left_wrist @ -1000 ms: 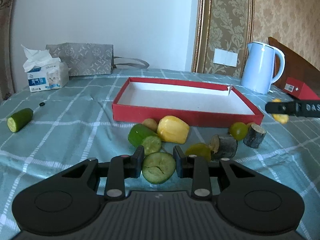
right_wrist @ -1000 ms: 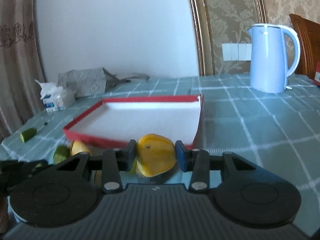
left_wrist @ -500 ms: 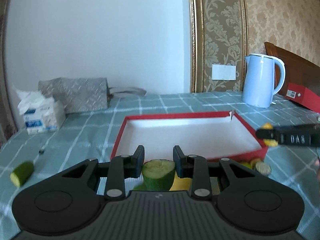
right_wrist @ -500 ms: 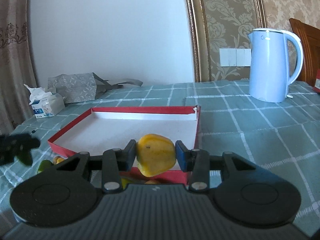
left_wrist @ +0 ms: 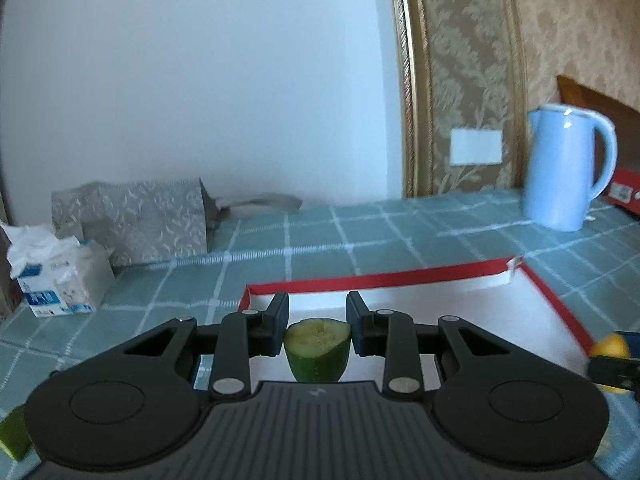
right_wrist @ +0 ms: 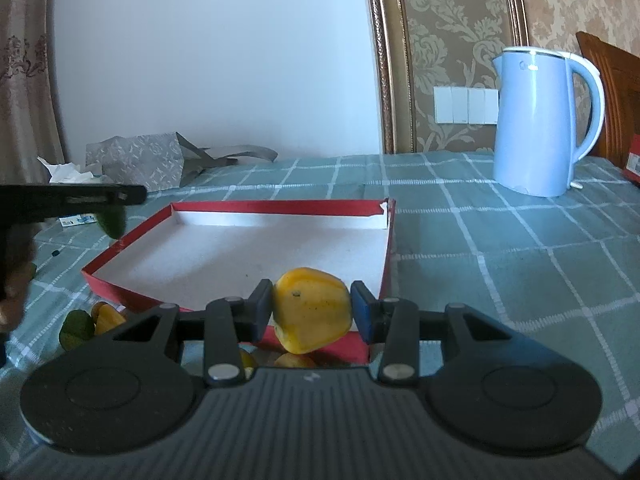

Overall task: Organize fruits
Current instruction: 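Drop the cucumber chunk into the red tray with the left tool while the right tool carries the yellow piece, then lower the yellow fruit piece into the red tray and open the right tool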

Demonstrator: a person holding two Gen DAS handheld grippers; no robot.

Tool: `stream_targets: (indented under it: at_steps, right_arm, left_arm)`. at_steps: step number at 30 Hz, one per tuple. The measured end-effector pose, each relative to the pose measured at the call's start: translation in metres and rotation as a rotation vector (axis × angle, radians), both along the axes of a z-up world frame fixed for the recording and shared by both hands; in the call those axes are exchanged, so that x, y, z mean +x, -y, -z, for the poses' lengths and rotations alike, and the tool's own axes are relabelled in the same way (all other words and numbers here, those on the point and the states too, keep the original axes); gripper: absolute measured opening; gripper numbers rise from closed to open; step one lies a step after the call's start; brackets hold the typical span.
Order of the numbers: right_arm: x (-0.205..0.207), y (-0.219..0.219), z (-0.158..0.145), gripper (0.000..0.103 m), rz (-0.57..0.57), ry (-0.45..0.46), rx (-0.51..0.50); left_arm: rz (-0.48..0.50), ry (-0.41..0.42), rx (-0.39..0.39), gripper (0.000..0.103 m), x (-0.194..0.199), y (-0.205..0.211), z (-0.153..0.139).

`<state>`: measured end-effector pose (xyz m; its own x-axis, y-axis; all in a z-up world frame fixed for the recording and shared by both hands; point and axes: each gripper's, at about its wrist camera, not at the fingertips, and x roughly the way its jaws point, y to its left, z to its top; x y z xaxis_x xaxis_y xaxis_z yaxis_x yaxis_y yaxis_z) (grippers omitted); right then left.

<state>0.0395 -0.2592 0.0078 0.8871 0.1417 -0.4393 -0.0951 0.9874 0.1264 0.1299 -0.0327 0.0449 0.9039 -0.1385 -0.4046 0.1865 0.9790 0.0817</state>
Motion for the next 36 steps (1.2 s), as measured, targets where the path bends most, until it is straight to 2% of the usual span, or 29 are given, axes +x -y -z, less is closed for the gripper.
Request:
stream_targets:
  at_steps: [7,12,14,15,16,20,23,29,33,36]
  right_arm:
    - [0.005,0.0,0.006,0.04,0.005,-0.028,-0.005]
    - [0.006,-0.002,0.008,0.04,0.006,-0.038,-0.006]
    - [0.006,-0.002,0.008,0.04,0.011,-0.038,-0.008]
    - [0.007,-0.002,0.008,0.04,0.013,-0.038,-0.006]
    - [0.007,-0.002,0.008,0.04,0.014,-0.038,-0.005]
    - [0.005,0.001,0.006,0.04,0.018,-0.028,0.007]
    - [0.004,0.001,0.006,0.04,0.021,-0.024,0.01]
    - [0.002,0.002,0.008,0.04,0.026,-0.027,0.013]
    - [0.001,-0.001,0.009,0.04,0.026,-0.026,0.009]
    - [0.001,-0.002,0.008,0.04,0.027,-0.022,0.006]
  left_arm:
    - [-0.047,-0.076,0.029,0.031,0.026,0.002,0.026]
    - [-0.076,-0.113,0.017,0.033,0.034,-0.004,0.034]
    - [-0.077,-0.116,-0.008,0.048,0.033,-0.008,0.034]
    - [-0.082,-0.108,-0.022,0.061,0.033,-0.011,0.034]
    - [-0.091,-0.094,-0.033,0.066,0.03,-0.014,0.032]
    - [-0.124,-0.018,-0.084,0.068,0.013,-0.03,0.019]
    - [-0.147,0.005,-0.131,0.073,-0.002,-0.041,0.015]
    - [-0.148,-0.001,-0.149,0.074,-0.039,-0.056,0.02]
    - [-0.104,-0.006,-0.176,0.078,-0.073,-0.068,0.022]
    - [-0.087,-0.012,-0.187,0.085,-0.098,-0.077,0.029]
